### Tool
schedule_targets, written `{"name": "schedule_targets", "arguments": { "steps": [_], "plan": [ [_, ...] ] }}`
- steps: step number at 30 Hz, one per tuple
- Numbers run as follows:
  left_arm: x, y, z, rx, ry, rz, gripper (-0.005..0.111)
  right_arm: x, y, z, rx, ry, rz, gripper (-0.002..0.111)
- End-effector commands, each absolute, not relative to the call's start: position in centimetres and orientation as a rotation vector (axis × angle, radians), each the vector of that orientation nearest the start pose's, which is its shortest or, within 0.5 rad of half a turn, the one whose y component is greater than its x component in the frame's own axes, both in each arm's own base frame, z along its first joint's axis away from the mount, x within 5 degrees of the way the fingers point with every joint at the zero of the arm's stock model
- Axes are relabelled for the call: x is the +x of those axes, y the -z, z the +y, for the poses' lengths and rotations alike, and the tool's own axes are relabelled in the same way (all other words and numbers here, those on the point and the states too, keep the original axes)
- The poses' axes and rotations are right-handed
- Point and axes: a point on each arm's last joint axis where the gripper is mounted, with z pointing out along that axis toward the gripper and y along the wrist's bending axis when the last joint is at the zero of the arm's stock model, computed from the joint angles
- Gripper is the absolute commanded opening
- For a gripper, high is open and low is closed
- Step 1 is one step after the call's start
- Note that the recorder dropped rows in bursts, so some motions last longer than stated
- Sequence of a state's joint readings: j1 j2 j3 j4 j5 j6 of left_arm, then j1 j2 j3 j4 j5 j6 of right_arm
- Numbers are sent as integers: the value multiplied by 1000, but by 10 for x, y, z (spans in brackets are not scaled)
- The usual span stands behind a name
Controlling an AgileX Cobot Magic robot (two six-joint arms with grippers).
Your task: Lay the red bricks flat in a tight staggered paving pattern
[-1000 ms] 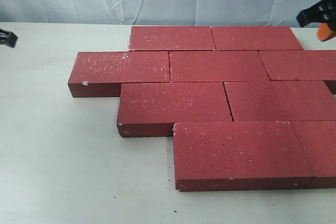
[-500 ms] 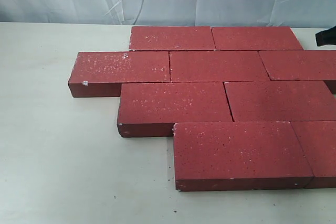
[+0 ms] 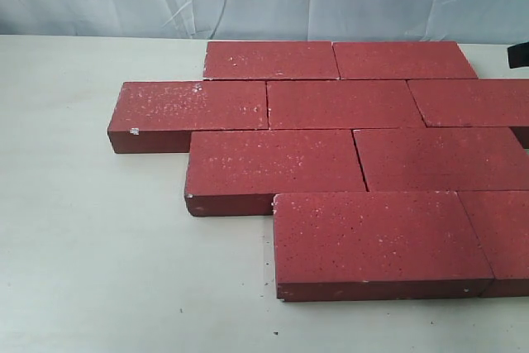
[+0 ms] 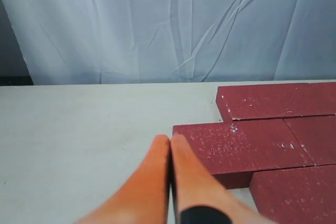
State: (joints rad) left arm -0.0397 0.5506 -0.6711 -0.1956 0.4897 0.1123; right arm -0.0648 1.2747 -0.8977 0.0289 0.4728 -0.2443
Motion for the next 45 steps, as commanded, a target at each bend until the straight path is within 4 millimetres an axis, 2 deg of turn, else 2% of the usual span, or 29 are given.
{"name": "schedule_targets", "arguments": {
  "steps": [1,9,12,16,18,23,38,45],
  "plan": [
    [95,-356,-13,40,175,1800,0,265,-292,-17,-175,127,2313,-1],
    [95,-355,-12,52,147,1795,0,265,-292,-17,-175,127,2313,-1],
    [98,-345,-11,47,140,1798,0,265,-292,-16,-162,112,2315,-1],
    [86,-336,-5,89,14,1663,0,265,-292,-16,-156,105,2313,-1],
    [79,-327,-3,131,-65,1624,0,265,-292,-16,-156,105,2313,-1],
    [68,-309,-1,165,-124,1586,0,265,-292,-16,-156,105,2313,-1],
    [49,-248,1,100,-84,1545,0,266,-293,-16,-148,96,2310,-1],
    [53,-217,0,102,-76,1618,0,266,-293,-14,-113,56,2307,-1]
  ]
}}
